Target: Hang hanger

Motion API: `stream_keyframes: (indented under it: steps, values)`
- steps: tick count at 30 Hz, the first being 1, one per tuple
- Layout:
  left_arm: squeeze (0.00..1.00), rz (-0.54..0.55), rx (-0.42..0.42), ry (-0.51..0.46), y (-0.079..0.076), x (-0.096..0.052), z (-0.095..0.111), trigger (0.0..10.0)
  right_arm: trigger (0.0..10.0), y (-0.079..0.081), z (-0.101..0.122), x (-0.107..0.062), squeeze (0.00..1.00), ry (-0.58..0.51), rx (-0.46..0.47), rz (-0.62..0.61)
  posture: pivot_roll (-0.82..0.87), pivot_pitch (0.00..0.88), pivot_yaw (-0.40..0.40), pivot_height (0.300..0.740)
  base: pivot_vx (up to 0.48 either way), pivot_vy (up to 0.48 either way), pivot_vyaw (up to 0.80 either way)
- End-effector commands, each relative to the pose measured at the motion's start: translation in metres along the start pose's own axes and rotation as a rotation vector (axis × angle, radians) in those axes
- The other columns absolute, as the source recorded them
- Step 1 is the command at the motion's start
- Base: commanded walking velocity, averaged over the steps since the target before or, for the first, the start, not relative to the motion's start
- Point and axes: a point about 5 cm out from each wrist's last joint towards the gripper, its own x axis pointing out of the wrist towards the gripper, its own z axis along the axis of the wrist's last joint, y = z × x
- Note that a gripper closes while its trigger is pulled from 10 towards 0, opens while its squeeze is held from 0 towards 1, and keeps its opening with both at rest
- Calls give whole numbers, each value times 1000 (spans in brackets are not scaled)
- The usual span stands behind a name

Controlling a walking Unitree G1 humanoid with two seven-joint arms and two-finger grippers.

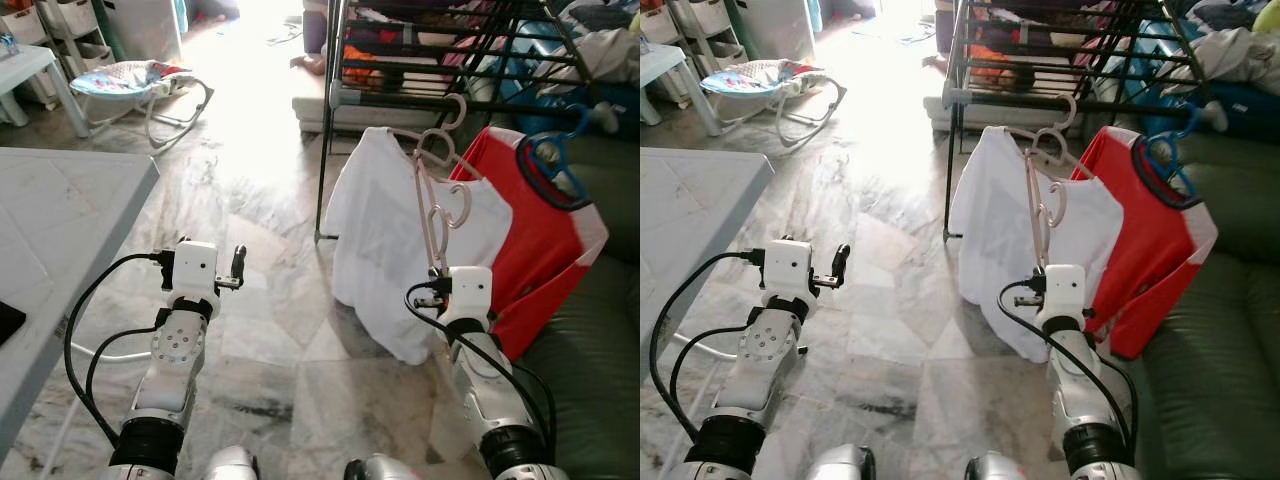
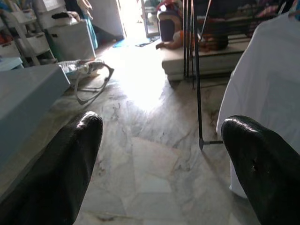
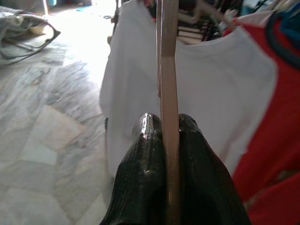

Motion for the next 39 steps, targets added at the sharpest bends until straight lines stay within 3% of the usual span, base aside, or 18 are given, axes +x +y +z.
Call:
stream_keyframes:
  steps: [1, 4, 6, 10, 12, 16, 21, 26, 33, 39]
  values:
    - [0, 17, -1, -6, 3, -1, -1, 10000, 10000, -7, -1, -5, 0, -18, 6, -25, -34, 19, -40, 740, 0, 0, 0]
    - [0, 45, -5, -8, 6, -8, -2, 10000, 10000, -9, -7, -12, 0, -8, 21, -38, -31, 42, -32, 740, 0, 0, 0]
    - [0, 72, 10, -40, 9, -19, 0, 10000, 10000, -1, -3, -17, 0, -41, 56, -36, -20, 70, -24, 740, 0, 0, 0]
    - [0, 52, 18, -42, 7, -29, -4, 10000, 10000, 16, 0, -17, 0, -65, 57, 14, -5, 97, -26, 740, 0, 0, 0]
    - [0, 35, 47, -35, 6, -29, -5, 10000, 10000, 27, 1, -16, 0, -68, 45, 50, 3, 115, -29, 740, 0, 0, 0]
    - [0, 40, 50, -37, 8, -26, -2, 10000, 10000, 34, 5, -14, 0, -74, 51, 87, 13, 143, -25, 740, 0, 0, 0]
    - [0, 45, 43, -33, 6, -28, 1, 10000, 10000, 26, 8, -6, 0, -72, 71, 34, 24, 176, -22, 740, 0, 0, 0]
    - [0, 56, 43, -41, 9, -33, 4, 10000, 10000, 23, 9, -8, 0, -78, 61, 27, 29, 192, -32, 740, 0, 0, 0]
    - [0, 122, 53, -64, 23, -38, 10, 10000, 10000, 14, 11, -20, 0, -94, 24, 19, 22, 219, -63, 740, 0, 0, 0]
    - [0, 119, 93, -59, 23, -43, 9, 10000, 10000, 10, 2, -29, 0, -57, 44, 25, 10, 223, -59, 740, 0, 0, -630]
